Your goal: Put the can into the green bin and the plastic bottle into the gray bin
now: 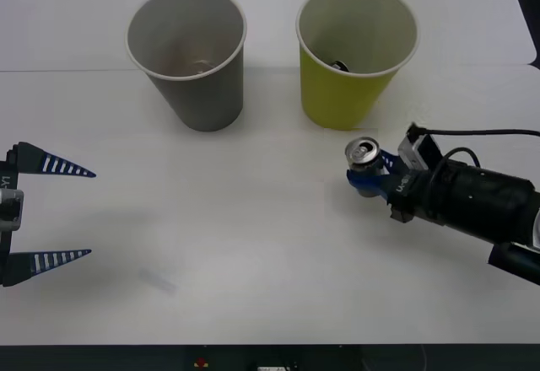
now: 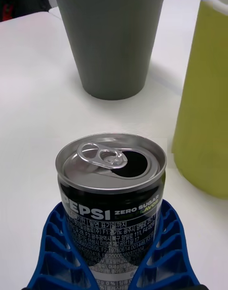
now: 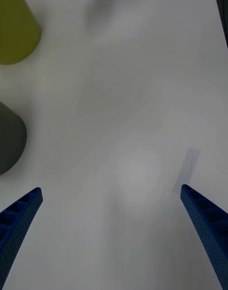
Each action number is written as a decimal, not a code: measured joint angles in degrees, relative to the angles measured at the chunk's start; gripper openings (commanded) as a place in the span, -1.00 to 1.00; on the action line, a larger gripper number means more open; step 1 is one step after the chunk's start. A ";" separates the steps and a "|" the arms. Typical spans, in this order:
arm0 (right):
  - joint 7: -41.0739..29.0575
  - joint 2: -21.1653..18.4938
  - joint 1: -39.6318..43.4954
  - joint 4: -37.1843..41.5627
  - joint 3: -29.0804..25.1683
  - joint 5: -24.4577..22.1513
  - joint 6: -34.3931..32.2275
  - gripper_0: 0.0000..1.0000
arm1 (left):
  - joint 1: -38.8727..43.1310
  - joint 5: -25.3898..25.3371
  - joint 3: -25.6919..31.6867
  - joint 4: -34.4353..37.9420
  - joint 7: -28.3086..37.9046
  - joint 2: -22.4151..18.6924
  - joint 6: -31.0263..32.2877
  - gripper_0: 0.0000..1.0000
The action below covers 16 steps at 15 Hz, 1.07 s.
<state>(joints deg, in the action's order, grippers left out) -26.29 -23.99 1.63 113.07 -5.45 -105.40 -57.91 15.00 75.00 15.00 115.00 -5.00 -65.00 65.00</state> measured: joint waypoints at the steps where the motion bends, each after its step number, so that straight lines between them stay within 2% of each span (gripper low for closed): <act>1: -1.97 0.02 0.94 2.36 -1.97 -0.50 -2.60 -1.00 | 0.00 0.00 0.00 0.00 0.00 0.00 0.00 1.00; 5: -8.43 0.02 2.98 10.55 -10.67 -1.56 -13.46 -1.00 | 0.00 0.00 0.00 0.00 0.00 0.00 0.00 1.00; 9: -18.12 0.00 3.06 19.33 -18.94 -3.15 -23.71 -1.00 | 0.00 0.00 0.00 0.00 0.00 0.00 0.00 1.00; 13: -29.26 -0.21 0.56 27.88 -23.14 -10.87 -31.41 -1.00 | 0.00 0.00 0.00 0.00 0.00 0.00 0.00 1.00; 16: -38.70 -2.36 -4.16 31.58 -24.36 -16.04 -32.10 -1.00 | 0.00 0.00 0.00 0.00 0.00 0.00 0.00 1.00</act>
<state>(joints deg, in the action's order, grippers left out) -64.98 -26.35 -2.53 144.65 -29.80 -121.45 -90.01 15.00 75.00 15.00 115.00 -5.00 -65.00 65.00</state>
